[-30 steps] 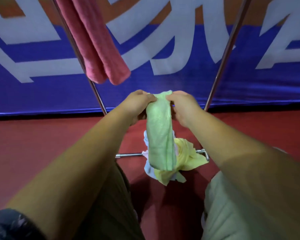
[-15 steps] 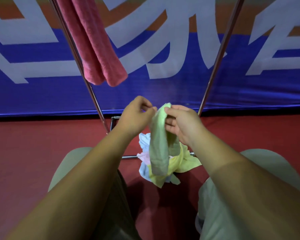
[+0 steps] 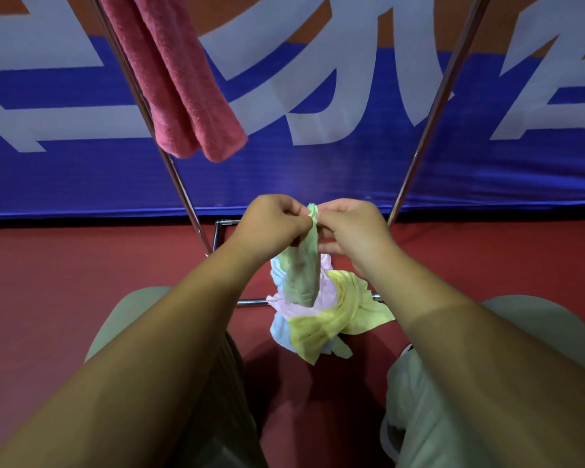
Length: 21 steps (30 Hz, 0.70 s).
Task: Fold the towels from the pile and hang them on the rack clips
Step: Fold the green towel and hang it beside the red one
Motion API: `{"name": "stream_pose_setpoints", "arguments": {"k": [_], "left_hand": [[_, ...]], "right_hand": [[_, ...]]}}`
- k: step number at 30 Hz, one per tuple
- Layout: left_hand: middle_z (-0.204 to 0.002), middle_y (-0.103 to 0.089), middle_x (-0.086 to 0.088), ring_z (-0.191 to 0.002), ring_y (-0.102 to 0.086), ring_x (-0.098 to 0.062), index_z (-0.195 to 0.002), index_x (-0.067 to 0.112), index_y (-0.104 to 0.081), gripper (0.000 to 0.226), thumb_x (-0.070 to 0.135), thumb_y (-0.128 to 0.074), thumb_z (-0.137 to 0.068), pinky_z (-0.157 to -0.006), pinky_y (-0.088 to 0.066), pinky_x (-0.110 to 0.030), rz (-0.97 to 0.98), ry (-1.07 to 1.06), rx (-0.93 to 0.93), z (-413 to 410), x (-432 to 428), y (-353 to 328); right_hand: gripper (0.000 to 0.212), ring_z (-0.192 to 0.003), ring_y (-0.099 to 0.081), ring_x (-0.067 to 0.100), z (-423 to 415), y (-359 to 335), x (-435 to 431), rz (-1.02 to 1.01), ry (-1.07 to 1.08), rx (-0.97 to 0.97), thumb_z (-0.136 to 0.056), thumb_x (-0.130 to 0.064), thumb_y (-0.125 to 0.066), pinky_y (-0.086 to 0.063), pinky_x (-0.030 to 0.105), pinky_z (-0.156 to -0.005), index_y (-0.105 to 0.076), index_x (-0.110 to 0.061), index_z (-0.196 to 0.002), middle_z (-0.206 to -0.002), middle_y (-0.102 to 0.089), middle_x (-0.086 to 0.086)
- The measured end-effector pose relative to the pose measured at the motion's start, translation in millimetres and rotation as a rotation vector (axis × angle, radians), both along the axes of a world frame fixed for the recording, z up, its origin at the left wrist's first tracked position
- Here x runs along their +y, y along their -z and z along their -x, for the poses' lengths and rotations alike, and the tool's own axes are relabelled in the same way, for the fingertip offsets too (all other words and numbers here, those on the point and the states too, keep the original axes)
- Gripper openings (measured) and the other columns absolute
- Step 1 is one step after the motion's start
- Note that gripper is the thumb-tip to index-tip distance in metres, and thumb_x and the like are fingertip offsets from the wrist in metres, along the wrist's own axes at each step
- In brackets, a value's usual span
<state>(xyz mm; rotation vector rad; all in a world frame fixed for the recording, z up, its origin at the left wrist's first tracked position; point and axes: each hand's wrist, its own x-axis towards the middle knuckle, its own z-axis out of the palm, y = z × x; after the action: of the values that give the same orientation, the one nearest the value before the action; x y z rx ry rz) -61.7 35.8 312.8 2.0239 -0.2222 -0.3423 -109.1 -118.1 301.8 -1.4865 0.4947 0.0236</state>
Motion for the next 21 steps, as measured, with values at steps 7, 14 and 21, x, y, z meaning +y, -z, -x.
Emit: {"name": "stream_pose_setpoints", "arguments": {"k": [7,14,21], "left_hand": [[-0.089,-0.071,-0.016,-0.070,-0.071,-0.029,-0.088,0.011,-0.066,0.012,0.008,-0.056,-0.094,-0.065,-0.066,-0.038,0.250,-0.381,0.334,-28,3,16],[-0.130,-0.074,-0.017,-0.120,-0.070,-0.035,-0.125,-0.003,-0.073,0.028,0.008,-0.060,-0.102,-0.091,-0.053,-0.035,-1.065,0.295,0.175,-29,21,22],[-0.147,-0.063,-0.016,-0.127,-0.066,-0.029,-0.161,0.012,-0.041,0.070,0.010,-0.067,-0.097,-0.086,-0.048,-0.026,-0.437,0.233,0.115,-21,19,33]], "right_hand": [[0.030,-0.098,-0.076,0.048,-14,-3,1,-0.053,0.207,0.041,-0.087,-0.025,-0.053,-0.064,0.061,-0.095,-0.067,0.002,-0.089,-0.098,-0.077,0.027],[0.030,-0.054,-0.053,0.023,-22,1,-24,-0.496,0.436,0.061,-0.084,-0.004,-0.045,-0.044,0.028,-0.062,-0.035,-0.021,-0.061,-0.060,-0.040,0.002],[0.011,-0.071,-0.054,0.024,-10,-17,-19,-0.572,-0.154,0.166,-0.087,-0.027,-0.056,-0.046,0.035,-0.071,-0.053,-0.018,-0.081,-0.078,-0.050,0.005]]}}
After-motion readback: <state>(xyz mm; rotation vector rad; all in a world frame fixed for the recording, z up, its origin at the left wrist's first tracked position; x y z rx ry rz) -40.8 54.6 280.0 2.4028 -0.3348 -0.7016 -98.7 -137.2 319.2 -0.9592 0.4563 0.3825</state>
